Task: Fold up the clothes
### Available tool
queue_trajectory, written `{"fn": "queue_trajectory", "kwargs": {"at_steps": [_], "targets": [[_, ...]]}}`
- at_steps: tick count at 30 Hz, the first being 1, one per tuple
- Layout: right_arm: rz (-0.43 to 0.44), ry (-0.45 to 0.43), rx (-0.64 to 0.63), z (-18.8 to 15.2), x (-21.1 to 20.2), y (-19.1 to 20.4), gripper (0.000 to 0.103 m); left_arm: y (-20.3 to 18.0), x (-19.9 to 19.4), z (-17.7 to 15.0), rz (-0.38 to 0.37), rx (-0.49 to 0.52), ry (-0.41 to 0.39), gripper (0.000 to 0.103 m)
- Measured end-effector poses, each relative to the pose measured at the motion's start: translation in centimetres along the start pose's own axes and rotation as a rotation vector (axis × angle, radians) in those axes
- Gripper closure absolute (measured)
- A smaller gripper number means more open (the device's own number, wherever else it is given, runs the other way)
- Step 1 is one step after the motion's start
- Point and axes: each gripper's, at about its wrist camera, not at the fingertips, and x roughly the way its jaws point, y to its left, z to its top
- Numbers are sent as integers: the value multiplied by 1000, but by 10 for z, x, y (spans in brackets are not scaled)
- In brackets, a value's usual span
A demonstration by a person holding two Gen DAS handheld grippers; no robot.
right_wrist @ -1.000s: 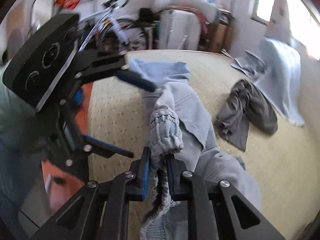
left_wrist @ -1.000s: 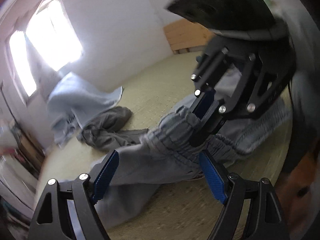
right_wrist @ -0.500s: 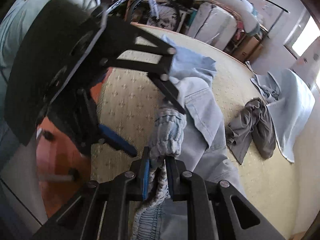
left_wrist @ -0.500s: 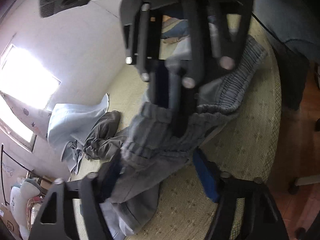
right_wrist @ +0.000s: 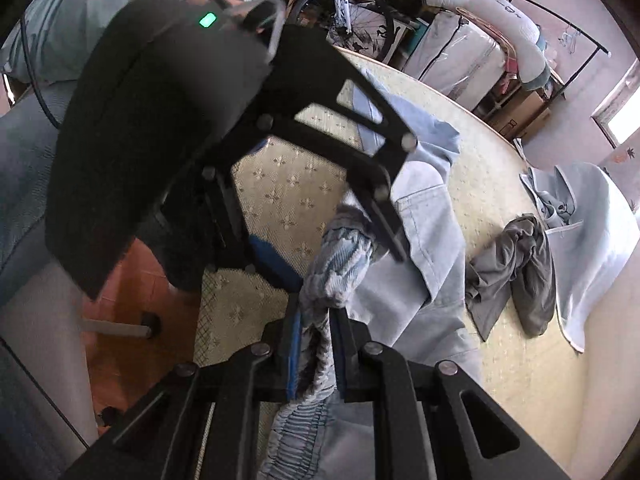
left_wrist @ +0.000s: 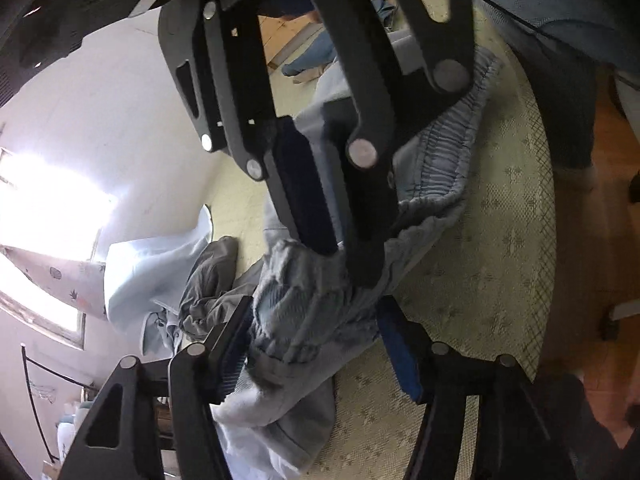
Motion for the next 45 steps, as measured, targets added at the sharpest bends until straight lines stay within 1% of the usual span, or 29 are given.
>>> {"fn": "queue_trajectory", "kwargs": {"at_steps": [2,4,5,6,7,8,9,11,13,15,16,17,19,22,25,27,32,36,40,41,45], "targets": [[-13,0,16,-3,1,0,90,4,2,0,-7,-43,1,51],[-28,-12,50,-7,-1,-2,89,9,4,-1,-11,-90,6,66],[-39,-19,72,-10,-5,-4,88,10,6,-2,-2,-102,17,79],[-49,-26,94,-14,-9,-6,89,12,7,-3,7,-114,27,81],[-60,-34,117,-18,-12,-8,88,13,9,-4,13,-129,37,81],[-77,-46,153,-24,-20,-11,88,15,9,-4,3,-154,39,82],[-93,-58,188,-31,-27,-13,86,19,8,-3,2,-184,40,83],[-138,-85,269,-48,-46,-18,78,26,5,-3,-2,-244,40,84],[-199,-113,354,-67,-67,-20,57,36,0,-4,-2,-321,33,85],[-280,-133,428,-90,-89,-18,45,48,-9,-12,14,-404,11,85],[-323,-128,463,-99,-97,-16,40,54,-16,-15,22,-448,-2,85],[-371,-116,508,-113,-107,-12,39,56,-29,-15,31,-506,-24,86],[-404,-98,551,-132,-120,-3,33,73,-40,-18,50,-610,-60,86],[-429,-40,608,-161,-128,11,30,103,-51,-27,62,-770,-113,86],[-432,7,633,-177,-123,25,30,129,-57,-33,63,-887,-146,87],[-430,41,598,-177,-116,42,30,143,-59,-35,64,-933,-162,87],[-466,106,426,-164,-94,81,30,180,-69,-32,52,-1001,-200,88],[-505,144,292,-162,-75,102,30,199,-73,-22,36,-1018,-215,88],[-559,126,202,-157,-60,112,30,212,-76,-12,16,-1023,-220,88],[-584,120,171,-156,-56,114,30,214,-77,-10,11,-1022,-221,88],[-648,104,107,-155,-38,111,30,220,-78,-5,7,-1019,-216,88]]}}
